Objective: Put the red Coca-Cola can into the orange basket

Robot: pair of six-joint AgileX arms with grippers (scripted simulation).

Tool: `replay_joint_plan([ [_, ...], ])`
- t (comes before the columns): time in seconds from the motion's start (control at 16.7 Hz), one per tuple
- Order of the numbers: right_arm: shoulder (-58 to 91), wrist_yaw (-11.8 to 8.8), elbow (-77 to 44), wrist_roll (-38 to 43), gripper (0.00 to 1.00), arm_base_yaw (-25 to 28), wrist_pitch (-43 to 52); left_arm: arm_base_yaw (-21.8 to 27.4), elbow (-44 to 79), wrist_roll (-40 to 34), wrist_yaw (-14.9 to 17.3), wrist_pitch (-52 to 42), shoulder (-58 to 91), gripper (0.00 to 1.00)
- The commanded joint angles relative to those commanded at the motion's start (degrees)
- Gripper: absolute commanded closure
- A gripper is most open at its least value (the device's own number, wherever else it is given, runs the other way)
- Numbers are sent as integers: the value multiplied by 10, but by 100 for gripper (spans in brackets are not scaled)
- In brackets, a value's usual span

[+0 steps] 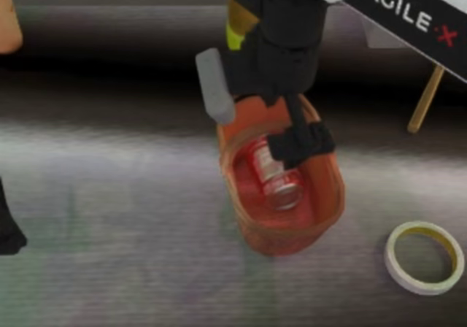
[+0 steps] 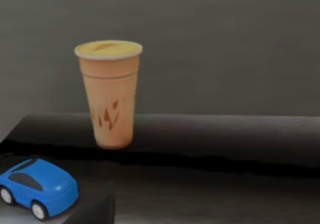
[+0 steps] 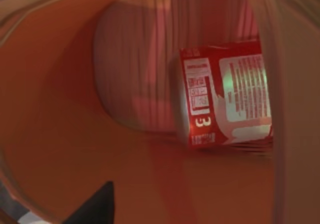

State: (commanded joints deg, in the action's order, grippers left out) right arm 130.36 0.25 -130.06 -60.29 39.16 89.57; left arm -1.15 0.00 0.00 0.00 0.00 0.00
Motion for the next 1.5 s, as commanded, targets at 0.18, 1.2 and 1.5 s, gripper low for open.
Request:
replay_joint_plan([
  [0.18, -8, 0, 38, 1, 0, 1, -30, 0, 0, 0, 0, 0, 0, 0],
  [1.2, -10, 0, 50, 1, 90, 1, -39, 0, 0, 0, 0, 0, 0, 0],
  [1.5, -10, 0, 50, 1, 100, 1, -39, 0, 0, 0, 0, 0, 0, 0],
])
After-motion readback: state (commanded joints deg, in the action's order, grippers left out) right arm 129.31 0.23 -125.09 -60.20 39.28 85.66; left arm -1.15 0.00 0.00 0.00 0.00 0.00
